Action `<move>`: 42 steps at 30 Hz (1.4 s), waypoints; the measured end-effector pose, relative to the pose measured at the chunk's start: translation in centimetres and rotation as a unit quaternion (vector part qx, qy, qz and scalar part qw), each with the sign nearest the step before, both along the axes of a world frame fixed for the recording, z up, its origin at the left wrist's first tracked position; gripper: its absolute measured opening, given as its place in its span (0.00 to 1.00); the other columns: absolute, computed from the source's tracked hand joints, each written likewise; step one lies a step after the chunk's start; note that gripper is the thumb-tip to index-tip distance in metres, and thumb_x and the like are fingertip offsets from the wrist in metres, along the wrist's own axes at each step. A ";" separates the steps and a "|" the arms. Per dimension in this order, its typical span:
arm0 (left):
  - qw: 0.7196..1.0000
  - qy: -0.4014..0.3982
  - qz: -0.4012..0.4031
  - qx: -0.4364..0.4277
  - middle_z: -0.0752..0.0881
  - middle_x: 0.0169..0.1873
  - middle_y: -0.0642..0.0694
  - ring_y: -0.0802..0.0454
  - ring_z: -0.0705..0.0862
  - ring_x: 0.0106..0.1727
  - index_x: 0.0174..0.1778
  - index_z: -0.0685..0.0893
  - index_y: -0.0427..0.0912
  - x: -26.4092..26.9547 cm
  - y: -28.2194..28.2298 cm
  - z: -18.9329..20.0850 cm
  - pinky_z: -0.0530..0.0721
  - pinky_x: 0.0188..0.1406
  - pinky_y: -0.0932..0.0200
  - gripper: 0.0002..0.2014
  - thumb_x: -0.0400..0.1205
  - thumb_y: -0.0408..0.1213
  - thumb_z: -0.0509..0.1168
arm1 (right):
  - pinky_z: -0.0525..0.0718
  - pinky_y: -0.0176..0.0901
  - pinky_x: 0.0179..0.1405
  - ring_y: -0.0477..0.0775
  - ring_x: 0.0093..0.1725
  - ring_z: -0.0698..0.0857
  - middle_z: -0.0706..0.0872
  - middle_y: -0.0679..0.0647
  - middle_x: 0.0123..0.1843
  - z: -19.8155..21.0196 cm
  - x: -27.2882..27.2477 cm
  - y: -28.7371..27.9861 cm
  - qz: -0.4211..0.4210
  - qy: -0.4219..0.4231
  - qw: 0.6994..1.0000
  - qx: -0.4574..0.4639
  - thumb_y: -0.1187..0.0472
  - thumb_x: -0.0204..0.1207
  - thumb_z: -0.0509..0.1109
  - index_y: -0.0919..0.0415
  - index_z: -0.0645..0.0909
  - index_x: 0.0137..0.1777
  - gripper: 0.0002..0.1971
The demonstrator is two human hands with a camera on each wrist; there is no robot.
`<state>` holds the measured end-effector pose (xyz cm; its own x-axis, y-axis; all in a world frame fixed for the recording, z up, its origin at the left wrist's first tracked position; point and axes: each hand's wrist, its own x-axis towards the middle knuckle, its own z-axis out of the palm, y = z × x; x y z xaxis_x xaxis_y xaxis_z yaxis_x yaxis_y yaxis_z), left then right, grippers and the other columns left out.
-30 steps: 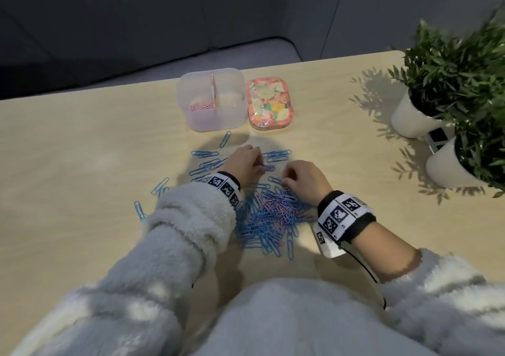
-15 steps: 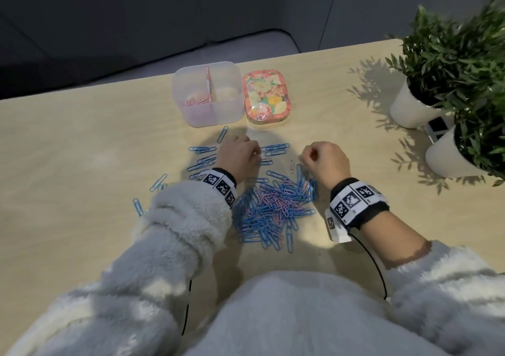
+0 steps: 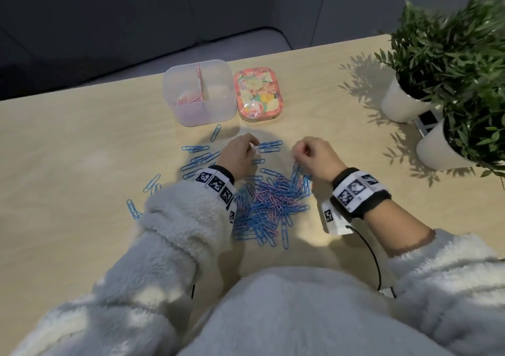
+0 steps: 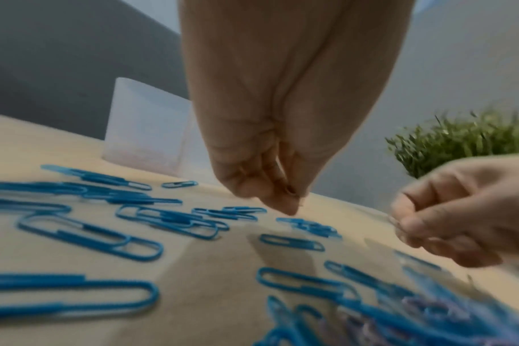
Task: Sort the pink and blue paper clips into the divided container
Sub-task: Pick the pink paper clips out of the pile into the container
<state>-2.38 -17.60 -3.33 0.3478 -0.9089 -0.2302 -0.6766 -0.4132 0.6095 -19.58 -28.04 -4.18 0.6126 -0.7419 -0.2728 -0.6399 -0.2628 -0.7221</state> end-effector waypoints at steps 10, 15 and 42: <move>0.989 -0.038 -0.123 0.073 0.84 0.48 0.41 0.45 0.81 0.49 0.48 0.82 0.38 -2.7 -0.6 -0.4 0.80 0.49 0.52 0.06 0.80 0.37 0.64 | 0.68 0.36 0.23 0.53 0.23 0.72 0.78 0.58 0.27 -0.1 -3.6 0.9 -0.116 -0.022 0.980 0.159 0.56 0.72 0.66 0.60 0.77 0.27 0.14; 0.990 -0.108 -0.077 0.045 0.83 0.52 0.40 0.42 0.80 0.54 0.51 0.81 0.39 -1.8 -0.4 -0.6 0.79 0.53 0.49 0.06 0.82 0.35 0.60 | 0.71 0.41 0.33 0.55 0.37 0.83 0.83 0.50 0.31 -0.5 -3.2 3.2 -0.013 0.171 0.983 -0.060 0.47 0.69 0.74 0.55 0.77 0.31 0.14; 0.986 0.166 0.002 -0.009 0.83 0.35 0.52 0.56 0.80 0.34 0.56 0.80 0.38 -2.0 0.7 -0.1 0.76 0.32 0.68 0.09 0.84 0.32 0.57 | 0.79 0.44 0.44 0.56 0.45 0.85 0.89 0.53 0.40 0.0 -1.9 3.6 -0.031 0.141 0.989 -0.030 0.59 0.69 0.73 0.57 0.85 0.37 0.03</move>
<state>-4.42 -16.86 -3.47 0.2600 -0.9125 -0.3158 -0.4371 -0.4029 0.8041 -21.47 -24.44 -4.22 0.4716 -0.7956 -0.3803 -0.8300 -0.2547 -0.4963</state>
